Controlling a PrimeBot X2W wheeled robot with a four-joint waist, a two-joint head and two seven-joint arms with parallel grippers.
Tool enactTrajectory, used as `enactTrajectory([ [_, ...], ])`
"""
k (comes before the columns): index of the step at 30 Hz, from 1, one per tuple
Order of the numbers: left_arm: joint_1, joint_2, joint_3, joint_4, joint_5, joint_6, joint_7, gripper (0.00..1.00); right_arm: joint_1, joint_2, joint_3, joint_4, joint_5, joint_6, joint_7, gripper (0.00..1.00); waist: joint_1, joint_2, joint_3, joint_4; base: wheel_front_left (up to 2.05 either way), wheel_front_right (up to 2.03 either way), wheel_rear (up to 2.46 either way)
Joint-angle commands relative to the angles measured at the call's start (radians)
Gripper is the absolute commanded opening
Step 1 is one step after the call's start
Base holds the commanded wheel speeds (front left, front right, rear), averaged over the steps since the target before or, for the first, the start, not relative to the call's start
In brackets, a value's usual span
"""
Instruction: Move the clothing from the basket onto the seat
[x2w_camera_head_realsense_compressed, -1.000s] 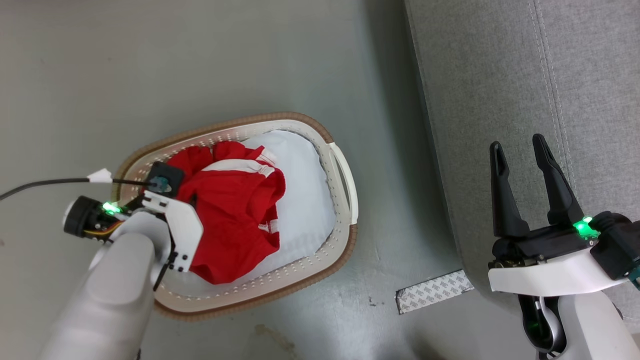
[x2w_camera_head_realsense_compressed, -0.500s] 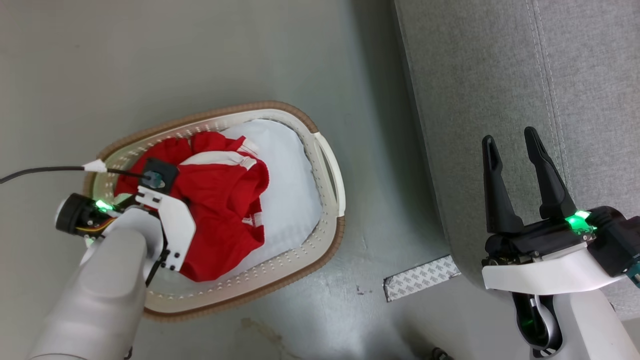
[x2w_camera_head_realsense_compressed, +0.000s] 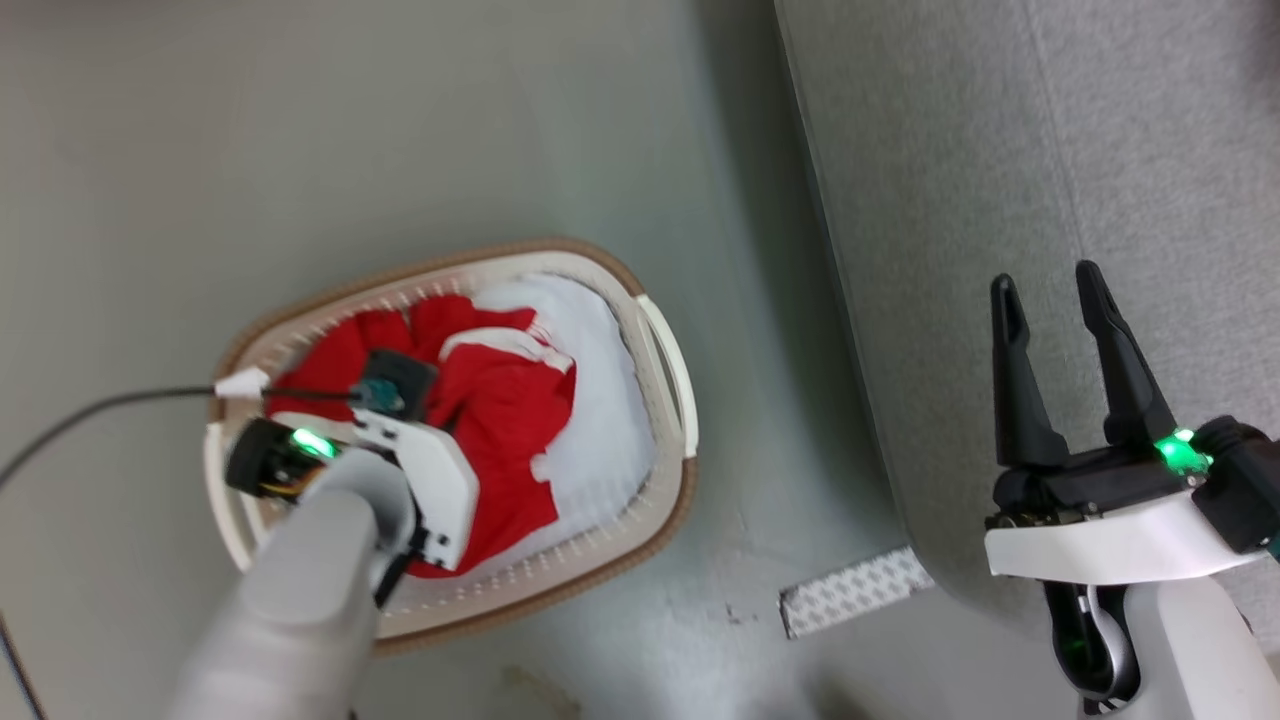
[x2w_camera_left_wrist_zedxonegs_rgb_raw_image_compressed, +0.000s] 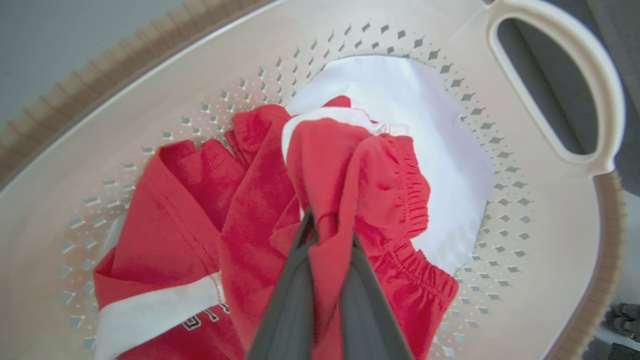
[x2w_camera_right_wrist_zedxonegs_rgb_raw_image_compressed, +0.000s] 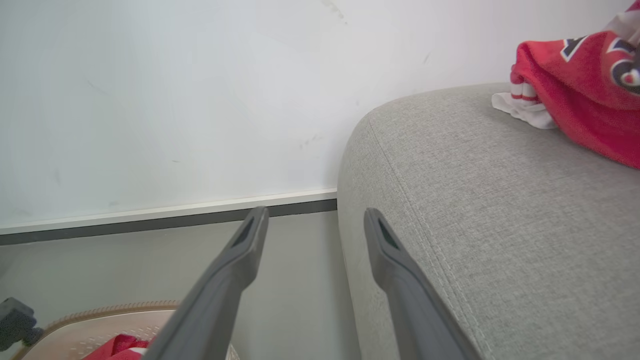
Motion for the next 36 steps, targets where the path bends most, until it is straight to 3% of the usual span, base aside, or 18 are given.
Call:
enactTrajectory([
  [1, 0.026, -0.015, 0.006, -0.013, -0.023, -0.005, -0.032, 0.00, 0.022, -0.003, -0.016, 0.011, -0.016, -0.003, 0.001, 1.00, -0.0001, 0.0000, -0.078, 0.041, 0.00, 0.00, 0.00],
  [7, 0.113, -0.060, 0.002, -0.056, -0.101, -0.015, -0.125, 0.00, 0.071, -0.003, -0.040, 0.050, -0.066, -0.003, 0.001, 1.00, -0.0001, 0.0000, -0.253, 0.100, 0.00, 0.00, 0.00],
  [15, 0.228, -0.074, 0.013, -0.157, -0.177, -0.016, -0.191, 0.00, 0.158, -0.003, -0.053, 0.089, -0.109, -0.003, 0.001, 1.00, -0.0001, 0.0000, -0.458, 0.145, 0.00, 0.00, 0.00],
  [25, 0.421, -0.030, 0.056, -0.407, -0.240, 0.008, -0.207, 0.00, 0.292, -0.003, -0.079, 0.126, -0.168, -0.003, 0.001, 1.00, -0.0001, 0.0000, -0.679, 0.178, 0.00, 0.00, 0.00],
  [36, 0.610, 0.053, 0.105, -0.787, -0.298, 0.081, -0.081, 0.00, 0.377, -0.003, -0.079, 0.120, -0.167, -0.003, 0.001, 1.00, -0.0001, 0.0000, -0.782, 0.179, 0.00, 0.00, 0.00],
])
